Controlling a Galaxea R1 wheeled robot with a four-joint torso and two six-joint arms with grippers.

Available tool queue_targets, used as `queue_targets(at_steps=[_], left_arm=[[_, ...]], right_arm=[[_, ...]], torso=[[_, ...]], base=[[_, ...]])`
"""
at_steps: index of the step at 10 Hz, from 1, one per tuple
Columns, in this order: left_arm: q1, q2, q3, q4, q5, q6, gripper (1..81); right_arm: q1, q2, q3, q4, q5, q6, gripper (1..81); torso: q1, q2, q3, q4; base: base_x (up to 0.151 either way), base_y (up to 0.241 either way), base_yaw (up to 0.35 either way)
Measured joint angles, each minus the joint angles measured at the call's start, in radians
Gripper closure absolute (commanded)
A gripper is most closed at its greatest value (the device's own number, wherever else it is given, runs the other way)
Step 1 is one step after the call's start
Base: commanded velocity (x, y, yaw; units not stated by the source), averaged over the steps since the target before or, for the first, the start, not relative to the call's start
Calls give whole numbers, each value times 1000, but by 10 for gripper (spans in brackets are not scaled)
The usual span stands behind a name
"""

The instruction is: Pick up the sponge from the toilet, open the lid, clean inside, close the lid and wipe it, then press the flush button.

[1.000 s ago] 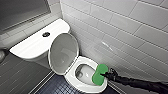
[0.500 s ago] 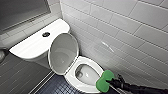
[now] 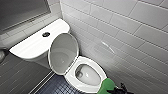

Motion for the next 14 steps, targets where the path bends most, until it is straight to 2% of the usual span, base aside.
queue_targets(at_steps=[3, 6, 10, 11, 12, 14], left_arm=[[-6, 0, 1, 2, -1, 0, 10], [-11, 2, 0, 2, 1, 0, 10], [-25, 5, 0, 2, 0, -1, 10], [-25, 6, -1, 1, -1, -1, 10], [-24, 5, -2, 1, 0, -1, 10], [-24, 7, -3, 2, 1, -1, 10]], right_arm=[[17, -39, 84, -23, -19, 0, 811], [175, 3, 82, -32, -78, 0, 811], [278, 174, -129, -36, -154, 16, 811], [290, 210, -167, -38, -165, 19, 811], [295, 290, -243, -41, -190, 19, 811], [297, 378, -312, -45, -225, 22, 811]], torso=[[0, 0, 0, 0], [0, 0, 0, 0], [0, 0, 0, 5], [0, 0, 0, 23], [0, 0, 0, 51], [0, 0, -7, 108]], base=[[0, 0, 0], [0, 0, 0], [0, 0, 0], [0, 0, 0], [0, 0, 0], [0, 0, 0]])
